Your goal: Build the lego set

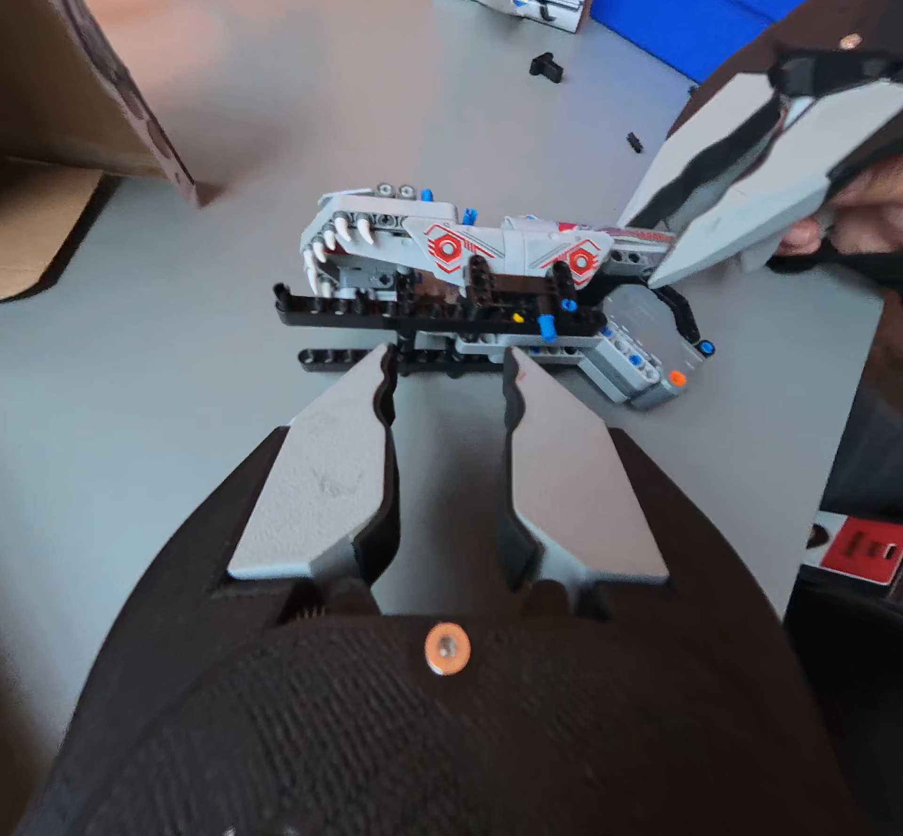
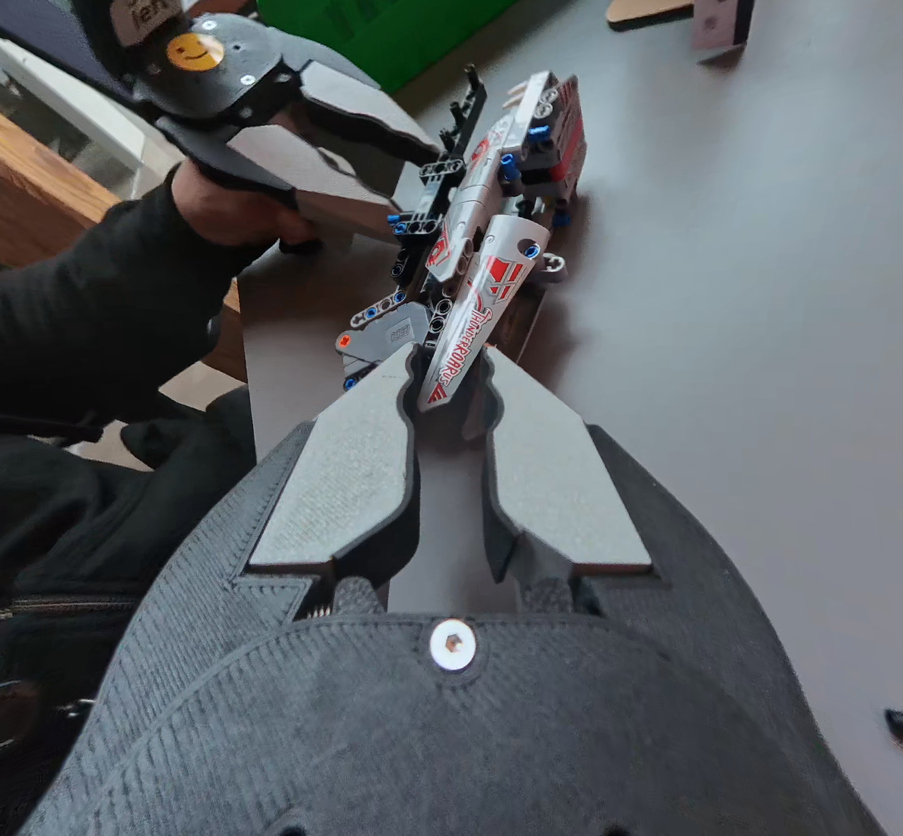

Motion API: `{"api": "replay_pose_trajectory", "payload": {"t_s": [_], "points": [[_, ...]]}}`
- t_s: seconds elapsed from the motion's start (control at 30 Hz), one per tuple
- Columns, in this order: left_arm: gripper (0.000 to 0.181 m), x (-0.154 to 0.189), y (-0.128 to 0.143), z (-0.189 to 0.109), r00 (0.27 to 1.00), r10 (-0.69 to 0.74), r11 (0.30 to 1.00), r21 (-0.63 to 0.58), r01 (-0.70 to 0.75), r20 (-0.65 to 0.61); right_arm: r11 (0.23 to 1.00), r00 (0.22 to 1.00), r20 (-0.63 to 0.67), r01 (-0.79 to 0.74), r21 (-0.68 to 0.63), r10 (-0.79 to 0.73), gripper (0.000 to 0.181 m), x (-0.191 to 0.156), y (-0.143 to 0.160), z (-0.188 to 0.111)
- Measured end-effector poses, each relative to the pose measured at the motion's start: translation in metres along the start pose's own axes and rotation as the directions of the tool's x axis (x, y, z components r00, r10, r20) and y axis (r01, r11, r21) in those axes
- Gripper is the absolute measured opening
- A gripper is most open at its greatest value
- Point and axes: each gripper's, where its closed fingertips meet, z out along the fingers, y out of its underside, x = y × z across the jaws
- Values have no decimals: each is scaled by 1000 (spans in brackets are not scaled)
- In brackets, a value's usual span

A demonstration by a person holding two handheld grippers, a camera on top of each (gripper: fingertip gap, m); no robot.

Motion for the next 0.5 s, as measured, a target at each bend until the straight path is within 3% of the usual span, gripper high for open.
{"api": "replay_pose_trajectory", "payload": {"t_s": [0.2, 0.3, 0.4, 0.5], "points": [[42, -28, -11, -14, 982, -180, 978, 96, 184, -55, 992, 990, -72, 119, -30, -121, 19, 7, -1, 4], [46, -32, -17, -15, 934, -305, 939, 107, 328, -186, 987, 987, -43, 153, -46, -155, 19, 3, 0, 7], [48, -20, -38, -22, 846, -356, 877, 172, 449, -396, 983, 984, -37, 173, -62, -175, 18, 3, 1, 8], [40, -23, -41, -16, 809, -400, 851, 153, 502, -430, 982, 982, -41, 181, -61, -184, 19, 3, 1, 8]]}}
